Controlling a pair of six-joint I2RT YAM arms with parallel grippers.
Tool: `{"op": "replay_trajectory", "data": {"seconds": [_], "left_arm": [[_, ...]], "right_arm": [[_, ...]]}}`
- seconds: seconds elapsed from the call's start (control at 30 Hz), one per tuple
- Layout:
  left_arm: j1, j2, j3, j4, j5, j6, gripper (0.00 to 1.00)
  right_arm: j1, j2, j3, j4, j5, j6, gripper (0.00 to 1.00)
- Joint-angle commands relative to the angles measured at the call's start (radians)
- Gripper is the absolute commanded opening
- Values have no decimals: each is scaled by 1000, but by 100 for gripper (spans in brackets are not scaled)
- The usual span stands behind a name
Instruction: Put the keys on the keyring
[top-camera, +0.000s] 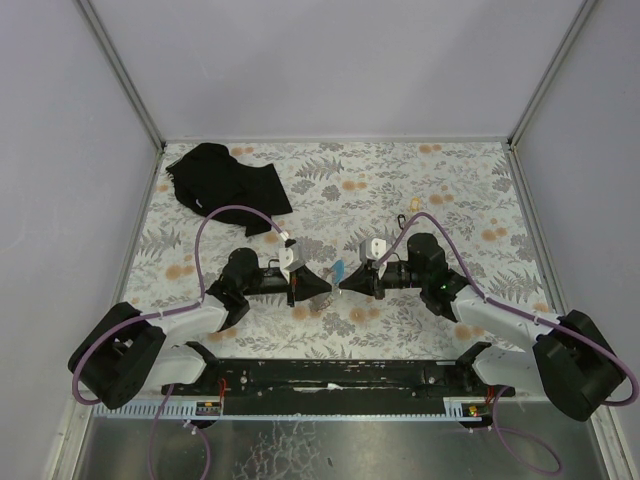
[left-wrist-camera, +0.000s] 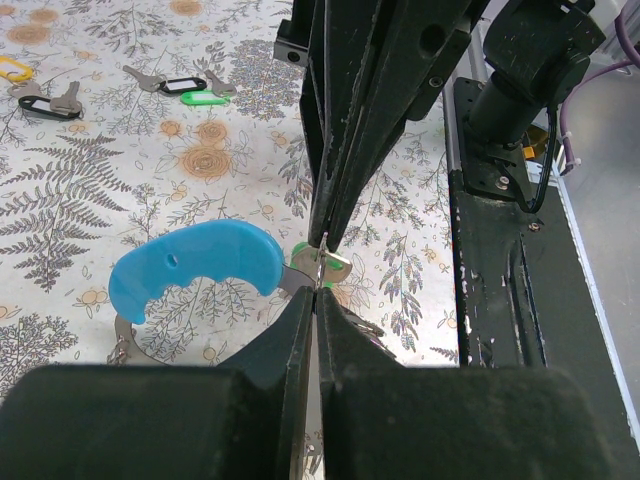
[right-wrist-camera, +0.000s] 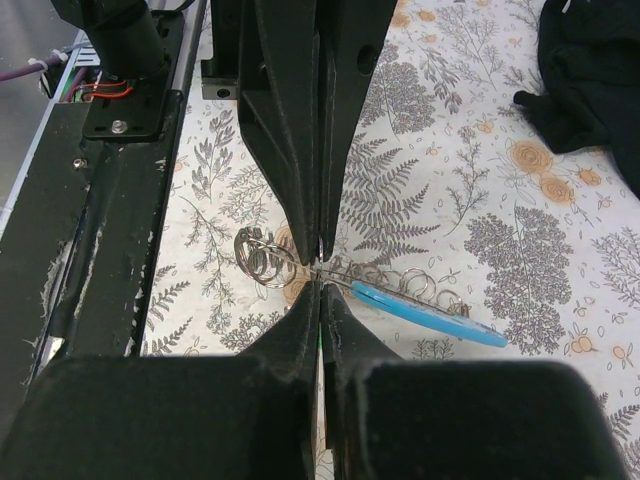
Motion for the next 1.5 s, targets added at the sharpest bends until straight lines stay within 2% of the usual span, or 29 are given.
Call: {"op": "replay_trajectory", "data": {"seconds": [0.0, 0.43, 1.47], "left_arm": [[3, 0, -6, 70, -8, 12, 0], [2, -28, -16, 42, -22, 53, 0], [1, -25, -26, 89, -11, 25, 0]], "right_arm": [[0, 13, 45, 51, -25, 32, 0], [-1, -22, 42, -4, 9, 22, 0], [-1, -1, 36, 46, -23, 52, 0]]}}
